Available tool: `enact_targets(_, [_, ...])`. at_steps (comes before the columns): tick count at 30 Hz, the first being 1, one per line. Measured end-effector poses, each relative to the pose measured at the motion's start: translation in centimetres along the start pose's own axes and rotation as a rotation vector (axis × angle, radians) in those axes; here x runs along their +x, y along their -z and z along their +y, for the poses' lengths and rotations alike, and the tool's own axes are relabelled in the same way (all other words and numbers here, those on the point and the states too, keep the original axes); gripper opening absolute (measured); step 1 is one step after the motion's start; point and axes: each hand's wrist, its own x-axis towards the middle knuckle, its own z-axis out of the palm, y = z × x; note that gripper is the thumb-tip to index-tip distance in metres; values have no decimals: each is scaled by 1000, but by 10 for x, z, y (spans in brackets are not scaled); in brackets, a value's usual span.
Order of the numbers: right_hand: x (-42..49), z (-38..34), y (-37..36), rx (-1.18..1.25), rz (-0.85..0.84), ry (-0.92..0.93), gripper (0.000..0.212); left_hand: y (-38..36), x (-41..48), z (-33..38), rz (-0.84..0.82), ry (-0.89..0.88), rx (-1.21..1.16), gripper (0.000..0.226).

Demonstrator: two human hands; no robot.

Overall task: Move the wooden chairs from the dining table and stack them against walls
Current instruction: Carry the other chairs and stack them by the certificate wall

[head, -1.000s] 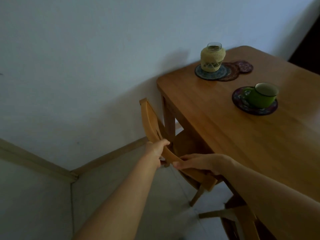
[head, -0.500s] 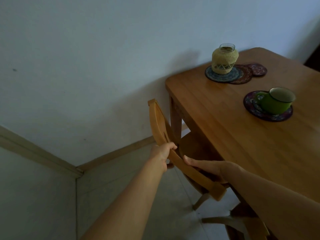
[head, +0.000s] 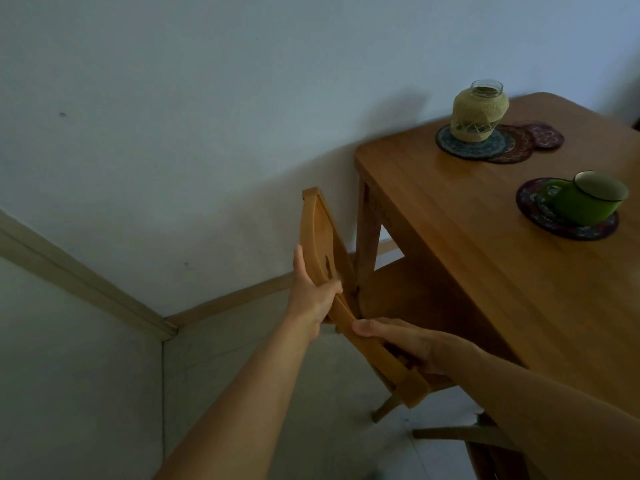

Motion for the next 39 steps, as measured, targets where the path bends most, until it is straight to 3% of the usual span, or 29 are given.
enact_targets(3, [10,-11,-30,17,26,27,90,30,2,0,3,0,-3,104])
enact_targets(7, [24,-30,-79,56,67,35,86,79,2,0,-4,4,-19,102])
enact_targets(11, [39,-46,-135,55,90,20,111,135,-2,-7,20,26,-23,99])
enact_targets(19, [60,-72,-246,31,52,43,102,233,-12,-43,162,123,-64,93])
enact_targets(22, [71,-77,-287,39,47,30,113,269,-15,-59,223,144,-99,92])
enact_targets(26, [83,-86,-342,79,23,7,108,317,-21,-83,297,142,-137,88])
enact_targets(30, [98,-96,-399,129,-30,-21,125,369,-28,-107,357,160,-183,89])
enact_targets(39, [117,-113,-507,210,-71,-68,116,465,-49,-152,468,214,-208,84])
